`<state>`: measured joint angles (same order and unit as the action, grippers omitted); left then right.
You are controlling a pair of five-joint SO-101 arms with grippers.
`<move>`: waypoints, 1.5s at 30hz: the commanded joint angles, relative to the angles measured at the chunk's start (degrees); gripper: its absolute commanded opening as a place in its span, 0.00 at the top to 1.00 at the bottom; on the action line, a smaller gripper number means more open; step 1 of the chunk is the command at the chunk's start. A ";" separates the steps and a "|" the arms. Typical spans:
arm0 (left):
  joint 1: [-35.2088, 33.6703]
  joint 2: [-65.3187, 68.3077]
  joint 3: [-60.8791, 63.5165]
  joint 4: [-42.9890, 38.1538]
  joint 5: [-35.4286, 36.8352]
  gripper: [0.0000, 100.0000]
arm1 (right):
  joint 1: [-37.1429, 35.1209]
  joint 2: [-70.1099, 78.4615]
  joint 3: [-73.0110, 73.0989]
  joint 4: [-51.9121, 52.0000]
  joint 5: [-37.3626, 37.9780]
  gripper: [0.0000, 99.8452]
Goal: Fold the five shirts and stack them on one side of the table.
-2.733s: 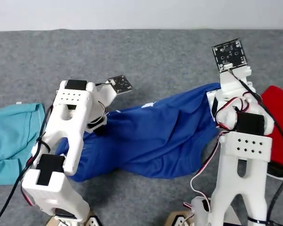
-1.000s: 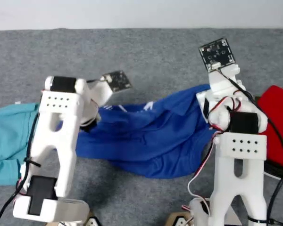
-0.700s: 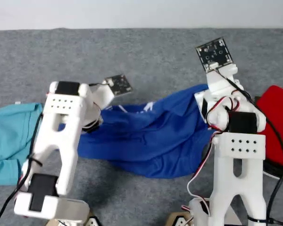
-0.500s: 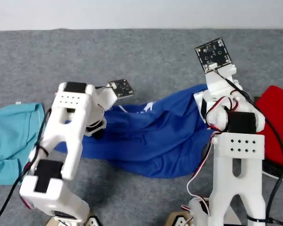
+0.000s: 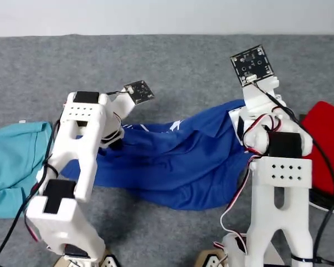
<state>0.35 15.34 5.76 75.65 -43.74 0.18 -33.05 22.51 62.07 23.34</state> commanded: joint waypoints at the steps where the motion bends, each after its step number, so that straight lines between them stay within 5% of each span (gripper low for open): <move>1: -0.97 2.46 -3.12 -1.23 0.35 0.83 | -0.22 -1.01 -3.25 0.40 0.35 0.99; 10: -0.62 9.58 -11.47 3.69 0.26 0.84 | -0.22 -0.92 -2.11 -0.22 0.44 0.99; 15: -0.53 12.84 -14.90 5.10 0.26 1.00 | -0.22 -0.92 -0.70 -0.22 0.44 0.99; 24: -1.32 12.84 -42.07 25.14 -1.32 1.00 | -0.04 -1.63 -2.55 -1.71 0.53 0.99; 30: -3.78 6.95 -56.57 24.97 2.73 1.00 | 0.04 -1.27 -9.58 -1.71 0.53 0.99; 45: -3.87 -7.30 -56.57 24.97 2.46 0.96 | 0.04 -1.45 -27.43 -1.80 0.53 0.99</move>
<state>-3.16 13.49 -49.63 99.38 -41.71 0.09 -33.05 -0.79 61.36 23.34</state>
